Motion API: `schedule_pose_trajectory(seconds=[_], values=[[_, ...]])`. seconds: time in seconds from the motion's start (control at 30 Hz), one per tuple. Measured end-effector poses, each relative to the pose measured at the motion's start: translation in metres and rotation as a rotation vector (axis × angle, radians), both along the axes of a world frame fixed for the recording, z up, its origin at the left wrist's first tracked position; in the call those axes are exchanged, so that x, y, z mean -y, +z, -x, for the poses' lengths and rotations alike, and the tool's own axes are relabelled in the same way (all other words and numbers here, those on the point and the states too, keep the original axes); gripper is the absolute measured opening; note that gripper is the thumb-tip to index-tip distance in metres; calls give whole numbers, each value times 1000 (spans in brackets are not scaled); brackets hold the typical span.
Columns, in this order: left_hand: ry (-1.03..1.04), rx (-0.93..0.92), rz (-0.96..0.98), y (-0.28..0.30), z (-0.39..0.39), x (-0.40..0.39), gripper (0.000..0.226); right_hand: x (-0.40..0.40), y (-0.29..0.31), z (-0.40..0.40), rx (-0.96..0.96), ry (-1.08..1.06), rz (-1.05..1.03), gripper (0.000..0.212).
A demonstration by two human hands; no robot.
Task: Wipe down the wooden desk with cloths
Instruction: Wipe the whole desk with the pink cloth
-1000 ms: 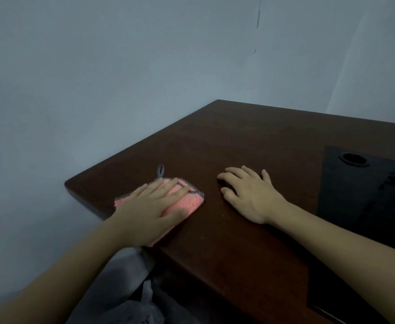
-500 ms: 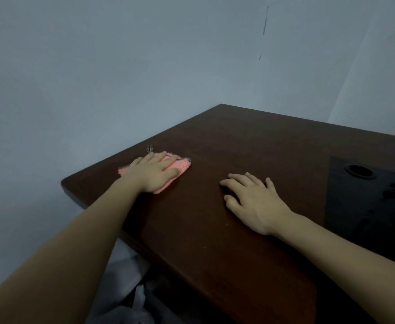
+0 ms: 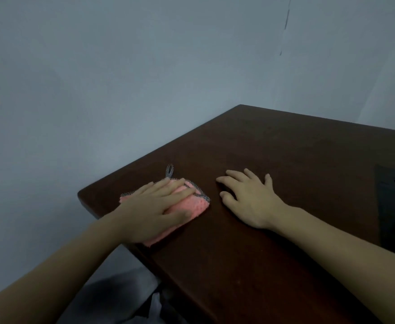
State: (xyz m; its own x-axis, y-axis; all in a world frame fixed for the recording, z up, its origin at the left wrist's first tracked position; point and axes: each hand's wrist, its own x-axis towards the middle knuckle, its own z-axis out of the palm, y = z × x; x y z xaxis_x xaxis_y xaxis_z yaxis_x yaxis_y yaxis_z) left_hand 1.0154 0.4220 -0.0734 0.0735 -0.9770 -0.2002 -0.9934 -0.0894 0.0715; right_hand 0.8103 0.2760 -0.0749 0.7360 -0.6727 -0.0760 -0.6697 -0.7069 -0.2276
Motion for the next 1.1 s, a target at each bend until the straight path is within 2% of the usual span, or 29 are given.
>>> schedule_pose_trajectory(seconds=[0.27, 0.4, 0.6, 0.7, 0.8, 0.93, 1.1], values=[[152, 65, 65, -10, -49, 125, 64, -1, -4, 0, -10, -5, 25, 50], [175, 41, 94, -8, -46, 149, 62, -1, -3, 0, 7, 1, 27, 50], [123, 17, 91, -3, -72, 93, 64, -2, -2, -1, -8, 0, 22, 50], [170, 8, 76, -2, -91, 56, 90, -3, 0, 0, 0, -1, 23, 50], [190, 28, 75, -3, -97, 28, 104, -4, 1, 1, 0, -3, 30, 50], [234, 60, 76, -3, -86, 6, 89, -6, 4, 6, 66, -9, 19, 48], [277, 47, 62, -4, -57, -12, 99, -18, 15, 31, 270, -11, 123, 41]])
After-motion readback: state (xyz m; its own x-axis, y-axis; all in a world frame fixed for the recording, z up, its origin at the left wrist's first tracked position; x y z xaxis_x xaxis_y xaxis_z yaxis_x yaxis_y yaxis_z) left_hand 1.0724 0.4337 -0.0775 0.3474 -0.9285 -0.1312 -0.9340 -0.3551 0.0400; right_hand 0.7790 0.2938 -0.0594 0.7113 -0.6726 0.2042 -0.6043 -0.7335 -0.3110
